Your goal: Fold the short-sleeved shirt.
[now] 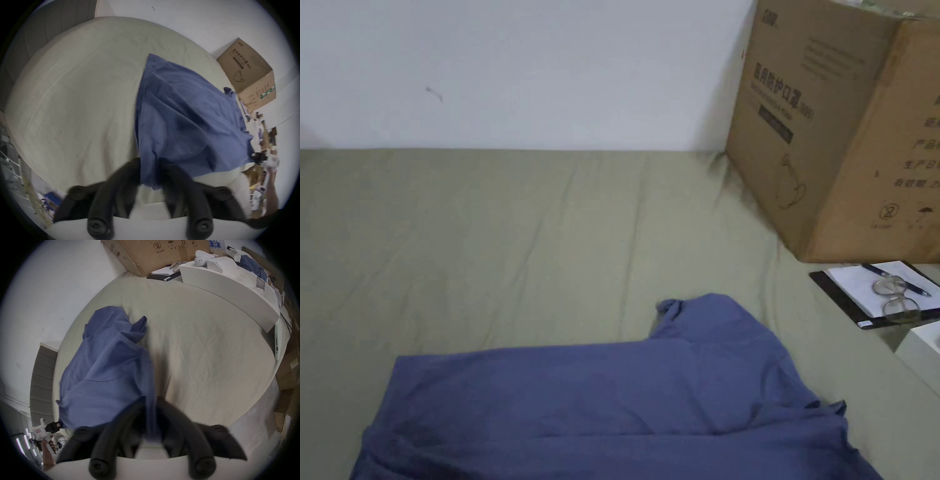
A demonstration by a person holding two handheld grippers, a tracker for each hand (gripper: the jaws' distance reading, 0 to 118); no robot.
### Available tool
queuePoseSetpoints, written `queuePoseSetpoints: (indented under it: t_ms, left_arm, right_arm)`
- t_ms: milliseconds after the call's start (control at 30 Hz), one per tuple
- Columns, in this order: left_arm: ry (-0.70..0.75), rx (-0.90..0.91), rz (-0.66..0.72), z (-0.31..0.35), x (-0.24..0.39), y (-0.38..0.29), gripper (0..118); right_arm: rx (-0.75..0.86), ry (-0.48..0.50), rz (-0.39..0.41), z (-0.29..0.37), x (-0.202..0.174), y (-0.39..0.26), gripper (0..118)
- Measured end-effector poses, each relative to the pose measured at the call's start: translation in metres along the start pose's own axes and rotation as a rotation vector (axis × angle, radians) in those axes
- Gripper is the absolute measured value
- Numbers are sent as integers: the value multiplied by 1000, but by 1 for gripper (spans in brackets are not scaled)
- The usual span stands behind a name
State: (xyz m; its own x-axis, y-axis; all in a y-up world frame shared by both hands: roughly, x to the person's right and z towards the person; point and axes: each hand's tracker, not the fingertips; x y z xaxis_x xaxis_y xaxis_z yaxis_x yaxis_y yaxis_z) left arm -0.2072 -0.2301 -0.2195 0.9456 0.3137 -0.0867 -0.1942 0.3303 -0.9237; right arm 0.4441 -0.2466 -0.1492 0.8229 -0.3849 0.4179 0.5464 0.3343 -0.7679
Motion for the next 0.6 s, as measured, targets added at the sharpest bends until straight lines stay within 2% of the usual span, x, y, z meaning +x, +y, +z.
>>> queuePoseSetpoints:
  t_ms: [33, 67, 100, 133, 167, 233, 333, 367, 400, 433, 500, 533, 567, 600]
  left_arm:
    - [88, 18, -34, -1, 2, 0, 64]
    - [185, 49, -61, 1, 5, 0, 91]
    - [259, 88, -87, 5, 9, -1, 110]
    - [283, 153, -113, 11, 12, -3, 116]
    - [284, 237, -137, 21, 16, -5, 116]
    - [218, 314, -139, 39, 24, -4, 116]
    - [26, 329, -96, 63, 38, -3, 115]
    - [-39, 323, -69, 70, 44, -3, 110]
    - [-119, 364, -65, 74, 45, -5, 97]
    - [-176, 423, -60, 80, 49, -10, 61]
    - [-208, 537, -81, 90, 64, -15, 40]
    - [-170, 550, -110, 92, 73, -20, 27]
    - [-112, 561, -137, 91, 81, -22, 0]
    - [-87, 570, -167, 90, 88, -19, 0]
  right_arm:
    - [16, -38, 8, -1, -2, -2, 66]
    - [22, -66, 15, 0, -5, -4, 107]
    - [22, -56, 6, -1, 1, -2, 117]
    - [42, -23, -6, 11, -1, -4, 108]
    - [107, 11, -8, 21, -4, -1, 107]
    - [125, 49, 2, 33, -15, -3, 111]
    - [217, 122, 106, 60, -46, -6, 110]
    - [240, 153, 162, 72, -71, -13, 107]
    - [286, 190, 214, 81, -90, -21, 99]
    - [340, 222, 255, 87, -103, -27, 74]
    - [454, 268, 357, 94, -121, -37, 54]
    - [480, 253, 401, 95, -132, -39, 43]
    - [499, 214, 434, 94, -143, -41, 6]
    - [529, 208, 453, 95, -152, -42, 0]
